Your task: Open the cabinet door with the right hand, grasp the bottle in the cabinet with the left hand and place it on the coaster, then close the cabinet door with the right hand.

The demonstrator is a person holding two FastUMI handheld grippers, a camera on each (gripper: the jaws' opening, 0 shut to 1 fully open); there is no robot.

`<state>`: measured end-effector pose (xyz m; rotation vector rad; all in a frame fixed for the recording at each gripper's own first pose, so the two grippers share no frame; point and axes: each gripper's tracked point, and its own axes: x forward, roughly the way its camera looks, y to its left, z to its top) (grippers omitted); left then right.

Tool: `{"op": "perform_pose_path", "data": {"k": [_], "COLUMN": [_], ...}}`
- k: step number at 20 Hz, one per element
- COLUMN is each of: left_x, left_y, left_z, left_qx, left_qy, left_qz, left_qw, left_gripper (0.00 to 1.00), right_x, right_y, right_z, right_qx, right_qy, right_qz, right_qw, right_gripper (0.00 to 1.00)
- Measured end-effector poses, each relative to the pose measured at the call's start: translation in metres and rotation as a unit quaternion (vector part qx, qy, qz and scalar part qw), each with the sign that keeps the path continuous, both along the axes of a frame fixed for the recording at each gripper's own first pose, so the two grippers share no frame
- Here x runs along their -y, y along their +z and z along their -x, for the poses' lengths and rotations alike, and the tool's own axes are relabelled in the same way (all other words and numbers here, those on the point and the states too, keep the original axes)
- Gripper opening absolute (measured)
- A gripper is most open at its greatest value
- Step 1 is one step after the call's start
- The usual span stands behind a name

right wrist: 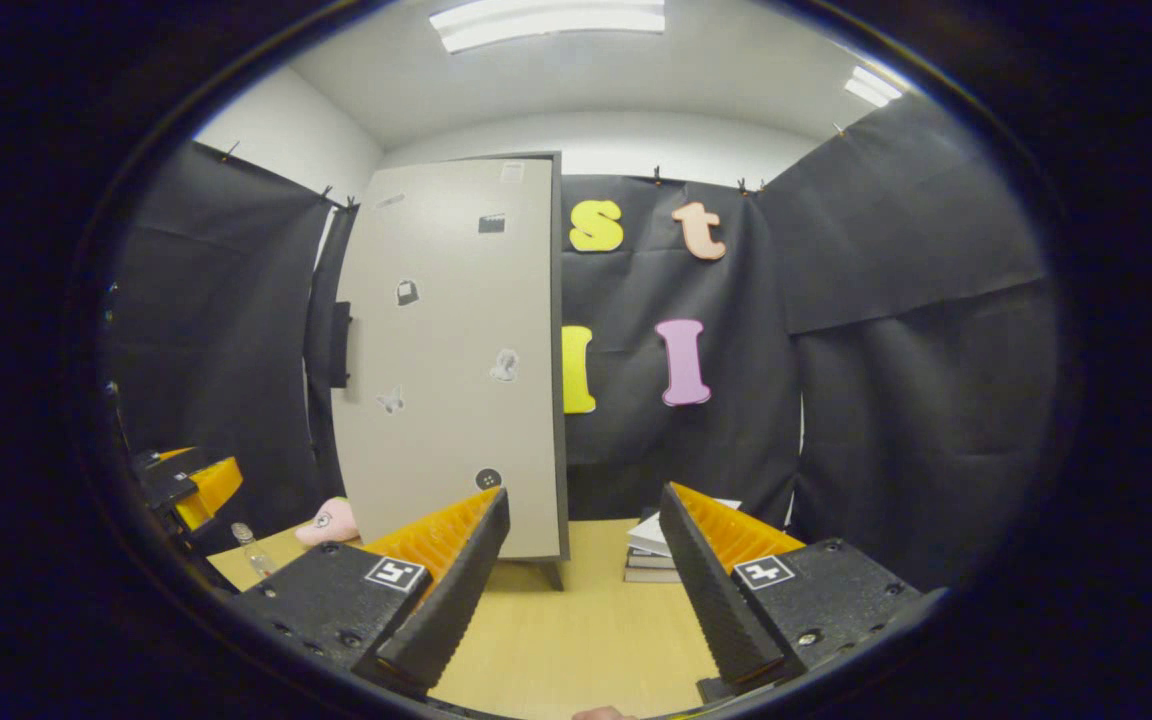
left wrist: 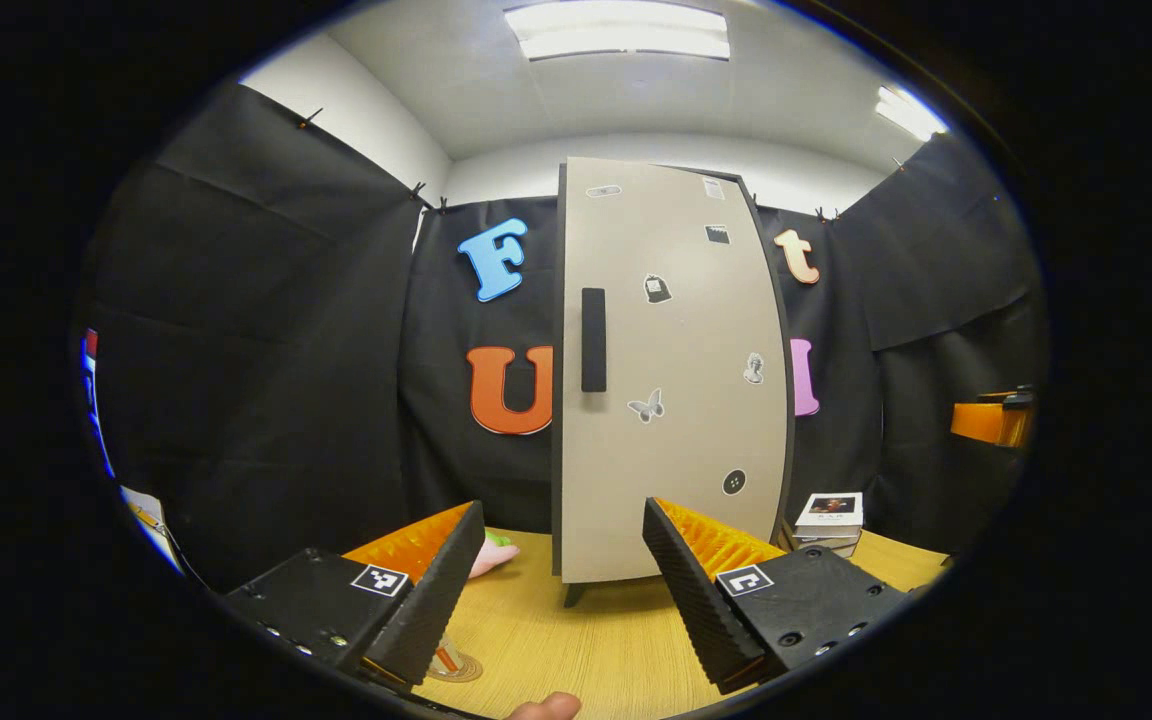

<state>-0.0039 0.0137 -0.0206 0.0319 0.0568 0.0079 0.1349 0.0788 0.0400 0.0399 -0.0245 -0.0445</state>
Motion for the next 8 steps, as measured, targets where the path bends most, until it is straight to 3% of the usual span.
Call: {"op": "perform_pose_path", "data": {"k": [8], "left_x": [0.007], "left_y": [0.011], "left_z": [-0.001], "left_qx": [0.014], "left_qy": [-0.007], "left_qz": [-0.011], "left_qw": [1.0], "left_gripper": [0.96], "right_x": [-0.004], "right_y": [0.005], "right_z": [-0.008], "right_qx": [0.009], "right_qy": [0.006], "right_qz": [0.007], "right_qw": [1.0], "right_gripper": [0.97]}}
